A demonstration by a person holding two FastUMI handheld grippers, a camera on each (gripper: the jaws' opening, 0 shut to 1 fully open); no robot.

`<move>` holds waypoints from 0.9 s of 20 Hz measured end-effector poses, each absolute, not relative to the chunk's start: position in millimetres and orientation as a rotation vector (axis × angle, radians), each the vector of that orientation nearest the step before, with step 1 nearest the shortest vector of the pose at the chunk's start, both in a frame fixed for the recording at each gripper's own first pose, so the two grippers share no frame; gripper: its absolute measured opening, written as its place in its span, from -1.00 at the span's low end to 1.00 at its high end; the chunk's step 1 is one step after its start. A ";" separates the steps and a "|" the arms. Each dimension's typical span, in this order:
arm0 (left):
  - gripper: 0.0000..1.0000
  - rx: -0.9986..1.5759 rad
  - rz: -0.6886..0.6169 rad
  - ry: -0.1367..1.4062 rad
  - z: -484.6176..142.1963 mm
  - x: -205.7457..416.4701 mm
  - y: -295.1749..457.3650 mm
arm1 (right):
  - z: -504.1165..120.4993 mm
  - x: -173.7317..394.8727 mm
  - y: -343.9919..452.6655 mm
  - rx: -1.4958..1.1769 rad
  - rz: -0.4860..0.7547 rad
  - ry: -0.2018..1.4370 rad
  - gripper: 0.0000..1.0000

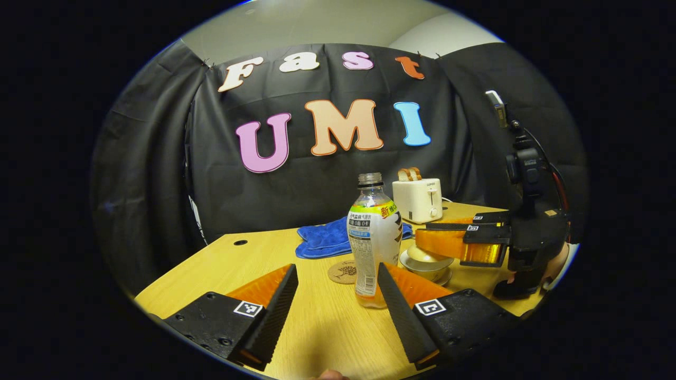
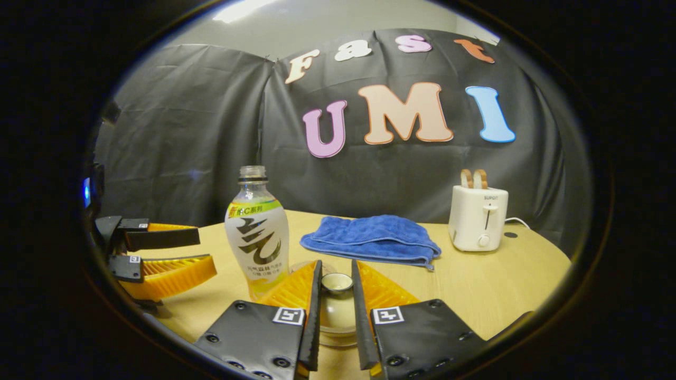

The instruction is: Open the teacup lid with one hand, grasp the water bottle and pour water into the teacup with the other hand; after pouring, place the water bottle on the coaster and then close the teacup lid.

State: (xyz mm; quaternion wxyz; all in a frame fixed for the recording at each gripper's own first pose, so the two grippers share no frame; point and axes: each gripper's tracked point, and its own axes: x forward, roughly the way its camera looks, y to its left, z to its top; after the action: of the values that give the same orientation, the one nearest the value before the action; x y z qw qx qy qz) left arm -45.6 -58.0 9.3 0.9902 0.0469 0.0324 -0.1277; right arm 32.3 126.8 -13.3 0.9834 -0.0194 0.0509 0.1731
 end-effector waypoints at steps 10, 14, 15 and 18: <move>0.77 0.080 -0.236 0.068 6.1 -46.6 -50.5 | -27.5 42.6 123.7 -0.048 0.322 0.137 -0.36; 0.77 0.069 -0.237 0.062 7.6 -46.2 -53.6 | -27.6 41.6 124.9 -0.042 0.320 0.146 -0.26; 0.77 0.067 -0.237 0.066 6.4 -45.7 -54.5 | -28.6 41.7 123.4 -0.044 0.317 0.149 -0.22; 0.77 0.057 -0.234 0.063 7.2 -45.1 -55.0 | -23.0 36.1 116.2 -0.044 0.298 0.130 0.09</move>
State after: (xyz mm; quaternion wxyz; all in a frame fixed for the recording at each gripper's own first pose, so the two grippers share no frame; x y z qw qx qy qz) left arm -45.1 -55.0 7.2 0.9923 0.0285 0.0317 -0.1165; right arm 36.1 116.2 -23.0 0.9865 -0.0219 0.0649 0.1485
